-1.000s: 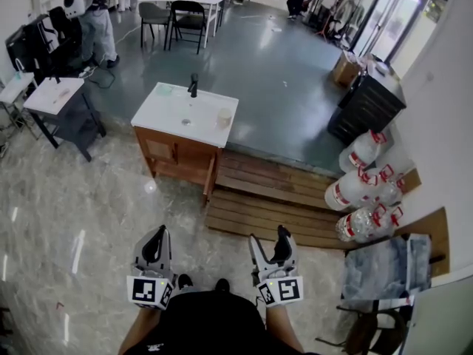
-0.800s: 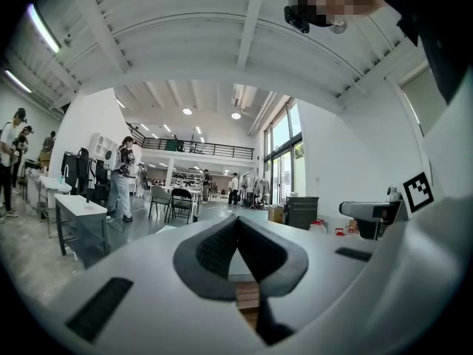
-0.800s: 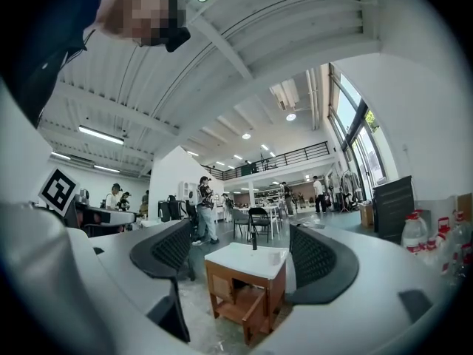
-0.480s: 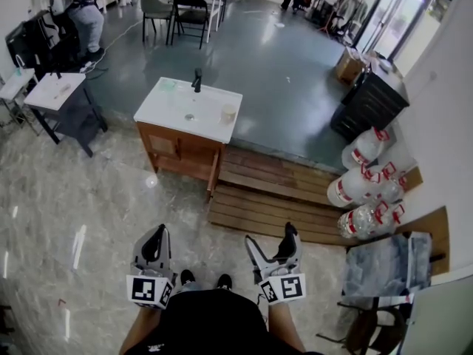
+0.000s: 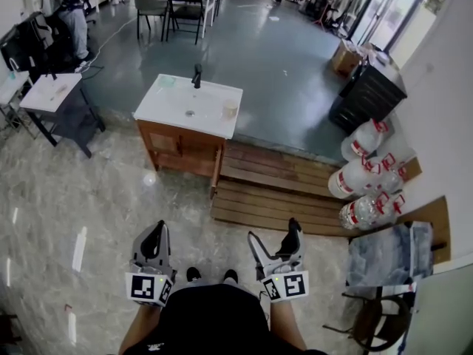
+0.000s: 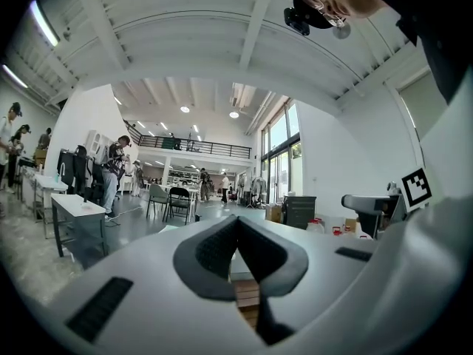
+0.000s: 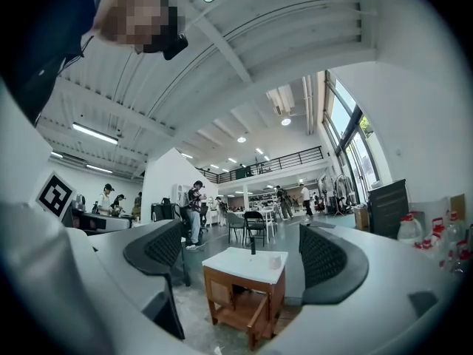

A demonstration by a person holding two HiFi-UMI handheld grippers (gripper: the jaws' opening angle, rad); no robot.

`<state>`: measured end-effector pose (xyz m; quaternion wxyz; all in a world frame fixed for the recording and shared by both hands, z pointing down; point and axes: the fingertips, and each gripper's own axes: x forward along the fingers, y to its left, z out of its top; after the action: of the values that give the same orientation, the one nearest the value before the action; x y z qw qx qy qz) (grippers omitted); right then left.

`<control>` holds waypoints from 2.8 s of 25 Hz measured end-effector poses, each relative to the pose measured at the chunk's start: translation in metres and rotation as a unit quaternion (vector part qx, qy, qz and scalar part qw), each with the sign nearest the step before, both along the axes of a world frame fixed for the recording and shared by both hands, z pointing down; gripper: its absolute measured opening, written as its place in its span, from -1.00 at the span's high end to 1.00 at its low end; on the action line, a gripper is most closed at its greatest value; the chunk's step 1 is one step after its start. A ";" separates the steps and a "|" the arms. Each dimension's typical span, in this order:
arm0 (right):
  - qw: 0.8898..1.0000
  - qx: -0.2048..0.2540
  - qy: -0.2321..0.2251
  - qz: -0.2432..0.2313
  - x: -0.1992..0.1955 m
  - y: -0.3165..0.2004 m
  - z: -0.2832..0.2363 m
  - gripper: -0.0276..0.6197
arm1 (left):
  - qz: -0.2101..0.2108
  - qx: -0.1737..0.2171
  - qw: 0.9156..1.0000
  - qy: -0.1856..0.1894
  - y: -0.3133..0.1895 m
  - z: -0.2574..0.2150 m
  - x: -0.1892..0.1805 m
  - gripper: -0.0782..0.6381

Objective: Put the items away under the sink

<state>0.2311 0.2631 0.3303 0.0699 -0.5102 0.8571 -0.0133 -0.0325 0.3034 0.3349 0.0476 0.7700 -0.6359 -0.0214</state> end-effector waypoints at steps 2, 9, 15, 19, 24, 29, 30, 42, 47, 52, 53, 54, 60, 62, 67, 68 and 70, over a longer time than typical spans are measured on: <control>1.000 -0.002 -0.001 0.005 -0.007 0.002 0.002 -0.58 | 0.002 -0.001 1.000 -0.001 -0.001 0.001 -0.009 0.76; 1.000 -0.002 0.007 0.010 -0.034 0.011 0.004 -0.58 | 0.006 -0.004 1.000 0.001 0.005 0.006 -0.041 0.76; 1.000 -0.003 0.025 0.004 -0.056 0.013 0.006 -0.58 | -0.002 -0.009 1.000 0.014 0.009 0.014 -0.064 0.76; 1.000 -0.001 0.024 0.003 -0.065 0.009 0.005 -0.58 | -0.007 -0.011 1.000 0.017 0.010 0.018 -0.074 0.76; 1.000 -0.002 0.022 -0.003 -0.073 -0.002 0.009 -0.57 | -0.012 -0.010 1.000 0.018 0.005 0.020 -0.083 0.76; 1.000 0.002 0.023 -0.011 -0.086 -0.024 0.008 -0.57 | -0.016 -0.012 1.000 0.019 -0.013 0.023 -0.090 0.76; 1.000 0.003 0.025 -0.012 -0.088 -0.030 0.008 -0.57 | -0.015 -0.013 1.000 0.019 -0.018 0.023 -0.091 0.76; 1.000 0.000 0.018 -0.009 -0.095 -0.131 0.018 -0.57 | -0.022 -0.026 0.999 0.010 -0.114 0.027 -0.105 0.76; 1.000 -0.004 0.004 -0.008 -0.088 -0.182 0.018 -0.57 | -0.021 -0.020 1.000 -0.004 -0.170 0.015 -0.101 0.76; 1.000 -0.005 0.000 -0.002 -0.080 -0.230 0.023 -0.57 | -0.025 -0.027 0.999 -0.025 -0.230 0.012 -0.103 0.76; 1.000 -0.007 -0.003 -0.002 -0.079 -0.240 0.025 -0.57 | -0.026 -0.027 0.999 -0.027 -0.242 0.011 -0.104 0.76; 1.000 -0.009 -0.004 -0.002 -0.079 -0.250 0.027 -0.57 | -0.026 -0.027 0.999 -0.030 -0.253 0.010 -0.105 0.76; 1.000 -0.022 0.002 -0.003 -0.081 -0.306 0.037 -0.56 | -0.013 -0.032 0.999 -0.040 -0.318 0.014 -0.099 0.76; 1.000 -0.025 0.005 -0.002 -0.083 -0.319 0.038 -0.56 | -0.001 -0.038 0.998 -0.042 -0.337 0.017 -0.094 0.76; 0.999 -0.043 0.000 0.013 -0.094 -0.349 0.054 -0.56 | 0.036 -0.046 0.998 -0.036 -0.384 0.033 -0.090 0.76; 0.999 -0.048 -0.004 0.017 -0.097 -0.355 0.059 -0.56 | 0.044 -0.049 0.997 -0.037 -0.394 0.040 -0.089 0.76; 0.998 -0.060 -0.009 0.029 -0.101 -0.368 0.073 -0.56 | 0.060 -0.055 0.996 -0.042 -0.414 0.055 -0.089 0.76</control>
<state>0.1298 -0.1044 0.4029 0.0471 -0.5380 0.8389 -0.0676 -0.1212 -0.1108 0.3902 0.0640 0.8031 -0.5904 0.0487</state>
